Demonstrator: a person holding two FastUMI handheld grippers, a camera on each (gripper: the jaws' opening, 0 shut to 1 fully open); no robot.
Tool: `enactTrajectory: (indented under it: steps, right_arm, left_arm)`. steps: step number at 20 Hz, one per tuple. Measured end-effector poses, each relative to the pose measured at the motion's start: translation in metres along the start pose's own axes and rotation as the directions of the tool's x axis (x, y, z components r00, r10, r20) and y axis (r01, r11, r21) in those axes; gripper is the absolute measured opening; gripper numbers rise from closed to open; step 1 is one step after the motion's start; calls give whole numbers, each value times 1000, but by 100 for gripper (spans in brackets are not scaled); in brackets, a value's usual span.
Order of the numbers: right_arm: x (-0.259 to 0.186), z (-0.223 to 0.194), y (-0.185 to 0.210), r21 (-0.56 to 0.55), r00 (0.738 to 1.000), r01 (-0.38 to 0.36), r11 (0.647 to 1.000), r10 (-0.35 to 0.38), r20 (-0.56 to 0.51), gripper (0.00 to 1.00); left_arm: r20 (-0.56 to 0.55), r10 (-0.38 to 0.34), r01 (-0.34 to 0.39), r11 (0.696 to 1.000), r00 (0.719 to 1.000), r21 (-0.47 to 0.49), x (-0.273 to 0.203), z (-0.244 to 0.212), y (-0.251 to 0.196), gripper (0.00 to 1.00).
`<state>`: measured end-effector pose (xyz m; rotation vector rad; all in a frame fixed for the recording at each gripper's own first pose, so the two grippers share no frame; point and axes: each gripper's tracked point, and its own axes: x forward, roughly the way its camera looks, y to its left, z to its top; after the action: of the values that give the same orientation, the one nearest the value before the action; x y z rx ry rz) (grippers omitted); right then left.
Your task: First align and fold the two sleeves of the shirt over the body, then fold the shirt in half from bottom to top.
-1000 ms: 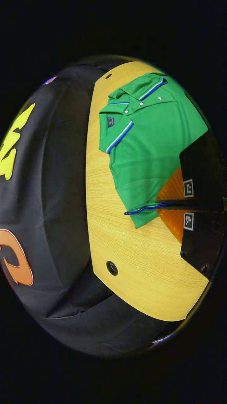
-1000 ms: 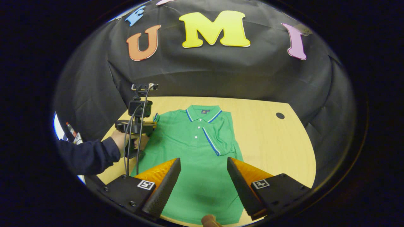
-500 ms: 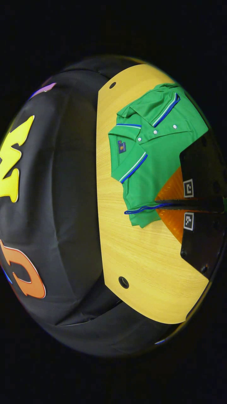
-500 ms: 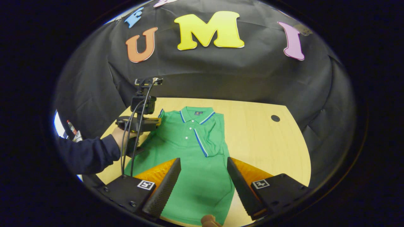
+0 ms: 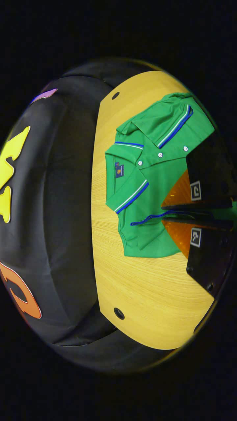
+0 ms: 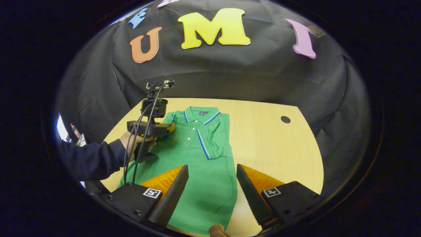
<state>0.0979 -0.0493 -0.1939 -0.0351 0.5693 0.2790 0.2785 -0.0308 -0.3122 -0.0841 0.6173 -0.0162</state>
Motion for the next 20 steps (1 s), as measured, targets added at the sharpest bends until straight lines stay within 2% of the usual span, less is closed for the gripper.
enactTrajectory:
  steps: [1,2,3,4,5,6,7,8,9,10,11,12,15,17,18,20]
  right_arm:
    - [1,0,-2,0,1000,-4,1000,4,0,93]
    - [1,-1,-2,1,1000,-12,1000,12,0,93]
    - [2,-1,-5,0,1000,-16,1000,16,1,93]
    - [1,-2,-6,-1,1000,-21,1000,21,1,93]
    - [-1,-2,-8,-2,1000,-27,1000,27,3,96]
    - [-1,-1,-9,-3,999,-31,1000,31,8,96]
    - [-2,-2,-9,-4,999,-38,999,38,6,96]
    - [-3,-3,-10,-3,999,-41,999,41,5,93]
    - [-6,-3,-9,1,999,-43,999,43,10,96]
    - [-8,-4,-6,4,999,-44,999,44,15,96]
    - [-11,-5,-4,4,999,-40,999,40,22,93]
    - [-13,-6,0,6,999,-33,999,33,31,96]
    - [-20,-21,16,27,999,-7,1000,6,33,93]
    - [-23,-35,30,33,999,5,999,-6,32,92]
    - [-23,-43,35,31,999,16,999,-17,28,95]
    - [-25,-65,40,31,999,45,999,-45,7,92]
  left_arm:
    - [-2,-21,21,1000,1000,-7,-2,-1,-7,41]
    - [-3,-31,31,999,1000,-9,-3,-1,-11,39]
    - [-3,-49,49,999,999,-16,-4,-1,-18,52]
    - [-4,-70,70,997,998,-26,-7,-1,-25,55]
    - [-5,-76,76,997,997,-33,-10,-1,-29,64]
    - [-4,-78,77,996,997,-46,-13,0,-31,80]
    - [-2,-84,84,994,996,-65,-20,2,-34,87]
    - [2,-82,82,993,997,-85,-29,4,-34,88]
    - [15,-68,69,993,998,-99,-40,7,-30,79]
    - [30,-56,59,992,998,-113,-53,11,-25,82]
    - [50,-46,52,991,998,-125,-65,15,-19,88]
    - [69,-46,55,989,997,-135,-78,18,-14,90]
    - [97,-45,57,991,994,-122,-118,12,6,99]
    - [96,-42,51,994,995,-98,-146,1,21,99]
    - [100,-36,45,995,994,-88,-160,-6,30,99]
    - [100,-33,40,997,994,-70,-187,-28,45,99]
